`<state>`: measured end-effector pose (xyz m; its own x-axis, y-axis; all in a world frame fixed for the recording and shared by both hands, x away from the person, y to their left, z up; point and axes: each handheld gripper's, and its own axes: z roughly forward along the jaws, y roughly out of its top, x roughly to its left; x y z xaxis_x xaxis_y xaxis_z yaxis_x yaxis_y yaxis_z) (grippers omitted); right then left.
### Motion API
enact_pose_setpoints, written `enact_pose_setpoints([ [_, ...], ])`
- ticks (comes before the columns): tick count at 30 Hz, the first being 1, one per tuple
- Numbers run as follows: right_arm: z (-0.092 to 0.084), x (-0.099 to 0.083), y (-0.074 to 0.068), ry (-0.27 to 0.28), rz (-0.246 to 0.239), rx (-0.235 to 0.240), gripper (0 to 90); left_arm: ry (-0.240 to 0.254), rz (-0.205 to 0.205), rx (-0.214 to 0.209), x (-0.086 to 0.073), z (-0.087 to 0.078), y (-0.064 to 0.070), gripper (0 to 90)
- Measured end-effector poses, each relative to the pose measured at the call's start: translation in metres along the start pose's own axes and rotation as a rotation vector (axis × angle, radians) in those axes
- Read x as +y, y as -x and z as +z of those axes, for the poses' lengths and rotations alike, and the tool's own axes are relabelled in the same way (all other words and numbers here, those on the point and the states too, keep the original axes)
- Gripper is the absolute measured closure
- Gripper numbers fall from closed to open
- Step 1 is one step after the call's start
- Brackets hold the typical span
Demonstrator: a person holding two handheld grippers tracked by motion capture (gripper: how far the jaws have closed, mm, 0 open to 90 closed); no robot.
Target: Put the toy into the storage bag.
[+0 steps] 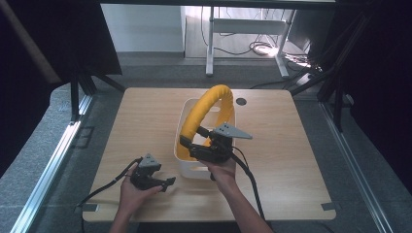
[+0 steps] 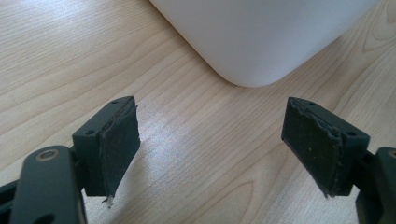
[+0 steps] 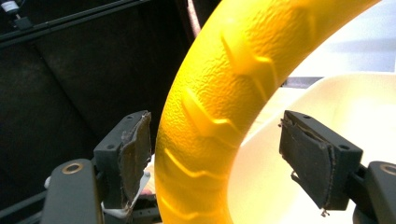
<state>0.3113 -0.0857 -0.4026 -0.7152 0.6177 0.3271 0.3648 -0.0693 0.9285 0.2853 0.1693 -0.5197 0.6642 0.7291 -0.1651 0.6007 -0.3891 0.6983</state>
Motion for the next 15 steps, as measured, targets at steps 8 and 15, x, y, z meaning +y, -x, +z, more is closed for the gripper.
enact_pose_setpoints([
  [8,-0.029,0.006,0.016,-0.011,-0.058,0.008,26.6,0.002,0.001,0.007,0.000,-0.001,0.000,19.4],
  [15,-0.066,0.005,0.040,0.021,-0.105,-0.010,31.6,-0.005,0.002,0.013,-0.001,-0.001,0.001,19.3],
])
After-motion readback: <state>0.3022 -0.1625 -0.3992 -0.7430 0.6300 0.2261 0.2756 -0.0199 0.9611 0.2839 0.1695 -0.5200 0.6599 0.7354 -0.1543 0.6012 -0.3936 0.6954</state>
